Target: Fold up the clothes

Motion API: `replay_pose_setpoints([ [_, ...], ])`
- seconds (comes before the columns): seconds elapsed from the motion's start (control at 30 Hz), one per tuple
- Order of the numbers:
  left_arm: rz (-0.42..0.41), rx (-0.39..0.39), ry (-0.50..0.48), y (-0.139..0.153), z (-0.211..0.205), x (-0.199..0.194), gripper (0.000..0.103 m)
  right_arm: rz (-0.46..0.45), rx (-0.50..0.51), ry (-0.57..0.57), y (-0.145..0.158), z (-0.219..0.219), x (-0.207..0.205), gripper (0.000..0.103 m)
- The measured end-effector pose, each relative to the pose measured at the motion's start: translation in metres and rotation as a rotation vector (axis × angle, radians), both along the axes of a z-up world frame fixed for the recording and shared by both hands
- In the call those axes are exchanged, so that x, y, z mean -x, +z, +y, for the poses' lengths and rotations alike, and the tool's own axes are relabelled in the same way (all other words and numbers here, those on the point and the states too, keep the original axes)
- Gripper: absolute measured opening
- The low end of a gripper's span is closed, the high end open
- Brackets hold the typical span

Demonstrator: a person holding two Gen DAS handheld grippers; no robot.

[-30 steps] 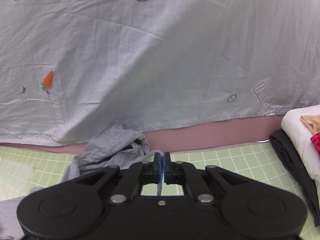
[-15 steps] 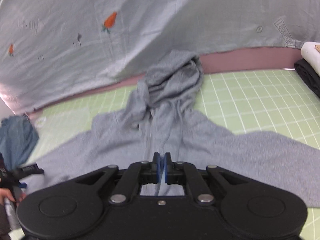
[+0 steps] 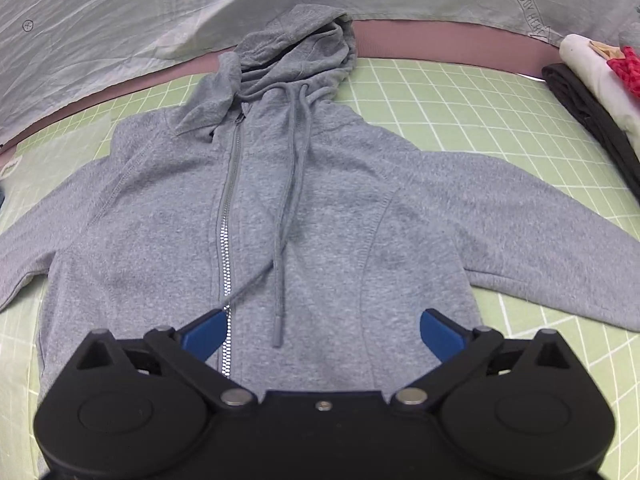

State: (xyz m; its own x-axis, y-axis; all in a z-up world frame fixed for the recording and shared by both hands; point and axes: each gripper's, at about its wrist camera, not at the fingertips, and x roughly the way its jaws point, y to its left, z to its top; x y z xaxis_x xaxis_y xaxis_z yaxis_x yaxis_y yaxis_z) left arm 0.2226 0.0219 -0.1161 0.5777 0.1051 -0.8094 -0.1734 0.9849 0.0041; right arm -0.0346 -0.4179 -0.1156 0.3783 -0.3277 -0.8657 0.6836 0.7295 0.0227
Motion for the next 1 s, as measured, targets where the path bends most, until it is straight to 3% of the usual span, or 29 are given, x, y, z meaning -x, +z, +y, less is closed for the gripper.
replay_pose_setpoints([
  [0.17, -0.002, 0.017, 0.087, -0.007, 0.038, -0.02, 0.103, 0.035, -0.01, -0.001, -0.006, 0.006, -0.008, 0.103],
  [0.33, 0.019, -0.033, 0.056, -0.019, 0.045, -0.04, 0.102, 0.07, -0.015, -0.01, -0.009, 0.009, -0.015, 0.103],
  [0.4, 0.026, -0.052, 0.033, -0.024, 0.045, -0.045, 0.094, 0.084, -0.02, -0.013, -0.011, 0.01, -0.018, 0.103],
  [0.5, 0.0, -0.01, 0.026, -0.025, 0.045, -0.044, 0.073, 0.104, -0.022, 0.0, -0.013, 0.012, -0.023, 0.103],
  [0.57, -0.016, -0.014, 0.014, -0.023, 0.041, -0.043, 0.044, 0.108, -0.023, 0.01, -0.014, 0.014, -0.024, 0.103],
  [0.6, -0.018, -0.011, 0.0, -0.022, 0.038, -0.044, 0.038, 0.107, -0.023, 0.013, -0.014, 0.014, -0.024, 0.103],
  [0.63, -0.017, -0.011, -0.012, -0.02, 0.035, -0.045, 0.019, 0.104, -0.027, 0.009, -0.014, 0.013, -0.023, 0.103],
  [0.67, -0.012, -0.014, -0.022, -0.019, 0.03, -0.046, 0.009, 0.101, -0.03, 0.006, -0.014, 0.013, -0.022, 0.103],
  [0.77, -0.046, -0.015, -0.072, -0.008, 0.011, -0.039, 0.009, 0.084, -0.037, -0.015, -0.013, 0.009, -0.016, 0.103],
  [0.87, -0.099, 0.042, -0.143, 0.011, -0.017, -0.025, 0.009, 0.061, -0.04, -0.045, -0.011, 0.003, -0.008, 0.103],
  [1.0, -0.133, 0.107, -0.319, 0.032, -0.078, -0.002, 0.009, 0.036, -0.052, -0.113, -0.011, -0.01, 0.008, 0.103],
])
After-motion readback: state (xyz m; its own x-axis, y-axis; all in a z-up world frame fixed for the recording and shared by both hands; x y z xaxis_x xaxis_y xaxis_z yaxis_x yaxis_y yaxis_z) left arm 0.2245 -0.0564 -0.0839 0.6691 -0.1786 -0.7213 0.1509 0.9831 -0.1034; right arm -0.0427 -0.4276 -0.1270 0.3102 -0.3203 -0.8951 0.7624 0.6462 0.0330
